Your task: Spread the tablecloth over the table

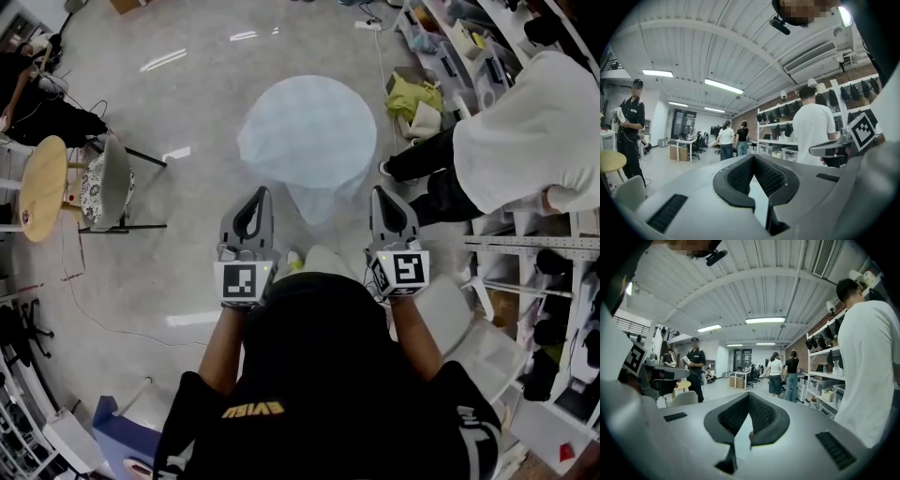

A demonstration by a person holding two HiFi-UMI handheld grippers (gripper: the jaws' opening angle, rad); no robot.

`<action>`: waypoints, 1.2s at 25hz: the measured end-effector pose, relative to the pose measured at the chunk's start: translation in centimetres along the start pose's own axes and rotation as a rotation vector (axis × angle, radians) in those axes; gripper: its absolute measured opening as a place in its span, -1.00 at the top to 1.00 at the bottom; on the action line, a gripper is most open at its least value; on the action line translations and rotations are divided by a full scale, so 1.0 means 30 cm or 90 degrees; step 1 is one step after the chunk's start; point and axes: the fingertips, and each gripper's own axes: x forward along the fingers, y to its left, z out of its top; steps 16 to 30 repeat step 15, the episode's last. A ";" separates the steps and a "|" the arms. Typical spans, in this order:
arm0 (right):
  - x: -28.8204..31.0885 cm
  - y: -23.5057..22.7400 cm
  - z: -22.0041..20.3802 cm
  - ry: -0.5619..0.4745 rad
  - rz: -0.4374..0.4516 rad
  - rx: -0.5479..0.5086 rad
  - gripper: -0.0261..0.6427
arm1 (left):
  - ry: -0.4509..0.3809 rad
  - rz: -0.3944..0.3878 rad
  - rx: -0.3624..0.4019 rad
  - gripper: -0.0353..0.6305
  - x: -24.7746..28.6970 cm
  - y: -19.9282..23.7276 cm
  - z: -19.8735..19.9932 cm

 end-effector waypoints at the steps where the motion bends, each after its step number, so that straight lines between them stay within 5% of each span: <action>1: 0.003 0.001 0.006 -0.001 -0.001 -0.002 0.92 | 0.000 -0.001 -0.001 0.84 0.001 -0.001 0.001; 30: -0.049 -0.018 -0.076 0.034 -0.026 0.012 0.92 | 0.024 -0.018 0.014 0.84 -0.021 -0.006 -0.050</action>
